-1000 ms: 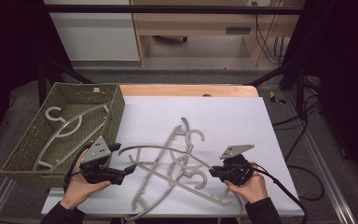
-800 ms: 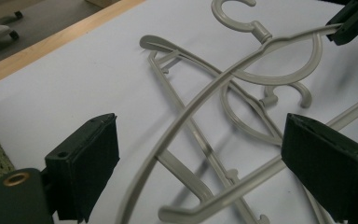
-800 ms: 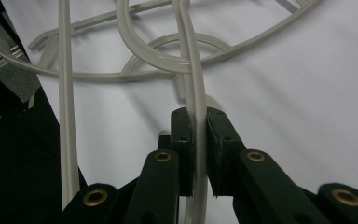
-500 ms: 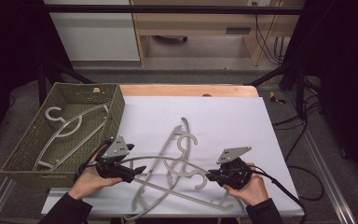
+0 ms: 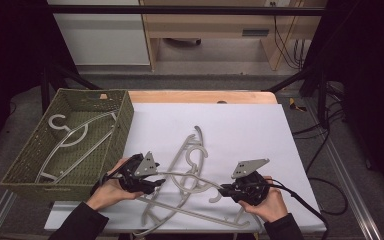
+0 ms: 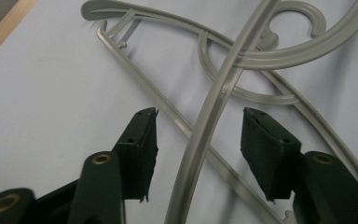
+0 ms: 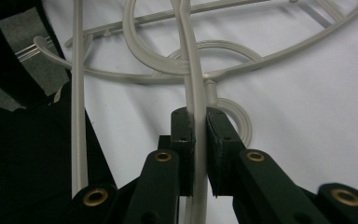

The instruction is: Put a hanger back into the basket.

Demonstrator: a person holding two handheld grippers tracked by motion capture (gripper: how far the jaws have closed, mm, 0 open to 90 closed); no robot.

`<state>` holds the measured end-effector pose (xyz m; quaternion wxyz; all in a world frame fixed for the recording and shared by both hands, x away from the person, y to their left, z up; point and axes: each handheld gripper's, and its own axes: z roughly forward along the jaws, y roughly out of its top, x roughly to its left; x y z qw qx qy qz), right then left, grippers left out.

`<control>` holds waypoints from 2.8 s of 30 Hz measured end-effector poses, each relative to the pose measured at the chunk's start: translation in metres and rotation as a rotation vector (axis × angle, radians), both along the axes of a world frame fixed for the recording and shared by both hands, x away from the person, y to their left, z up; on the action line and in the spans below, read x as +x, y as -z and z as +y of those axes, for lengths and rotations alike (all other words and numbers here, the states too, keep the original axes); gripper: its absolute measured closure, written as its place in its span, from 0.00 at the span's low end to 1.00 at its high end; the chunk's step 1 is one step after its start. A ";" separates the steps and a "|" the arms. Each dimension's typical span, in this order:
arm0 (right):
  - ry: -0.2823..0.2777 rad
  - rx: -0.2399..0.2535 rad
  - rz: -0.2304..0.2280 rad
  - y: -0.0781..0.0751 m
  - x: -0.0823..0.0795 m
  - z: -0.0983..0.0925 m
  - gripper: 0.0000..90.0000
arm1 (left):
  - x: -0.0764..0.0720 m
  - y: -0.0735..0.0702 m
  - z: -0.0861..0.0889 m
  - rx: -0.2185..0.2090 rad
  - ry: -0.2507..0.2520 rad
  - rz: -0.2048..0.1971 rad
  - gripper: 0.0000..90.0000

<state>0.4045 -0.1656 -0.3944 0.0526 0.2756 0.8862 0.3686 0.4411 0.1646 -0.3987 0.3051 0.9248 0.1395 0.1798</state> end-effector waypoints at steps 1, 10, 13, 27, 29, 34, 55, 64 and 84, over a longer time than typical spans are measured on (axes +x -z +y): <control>0.000 -0.001 -0.002 0.000 0.000 0.000 0.92 | -0.001 0.001 -0.001 0.006 0.003 0.001 0.57; -0.023 -0.010 0.014 0.003 -0.001 0.003 0.92 | -0.008 0.004 -0.003 0.017 0.033 -0.011 0.80; -0.026 -0.014 0.014 0.003 -0.002 0.003 0.92 | -0.009 0.006 -0.004 0.037 0.035 -0.010 0.81; -0.049 -0.009 0.008 0.005 -0.001 0.003 0.91 | -0.014 0.012 -0.007 0.083 0.056 -0.004 0.86; -0.044 -0.005 -0.003 0.004 -0.001 0.002 0.90 | -0.016 0.011 -0.006 0.079 0.055 -0.009 0.87; -0.006 0.016 -0.048 0.004 0.001 0.000 0.83 | -0.021 0.008 -0.004 0.061 0.074 0.008 0.89; 0.216 0.230 -0.255 -0.011 0.001 -0.033 0.33 | -0.022 -0.009 0.006 -0.005 -0.096 0.026 0.92; 0.279 0.244 -0.276 -0.006 -0.005 -0.049 0.19 | -0.020 -0.023 0.023 -0.084 -0.214 0.002 0.92; 0.418 0.232 -0.274 0.007 -0.002 -0.069 0.04 | -0.015 -0.067 0.058 -0.159 -0.329 -0.055 0.92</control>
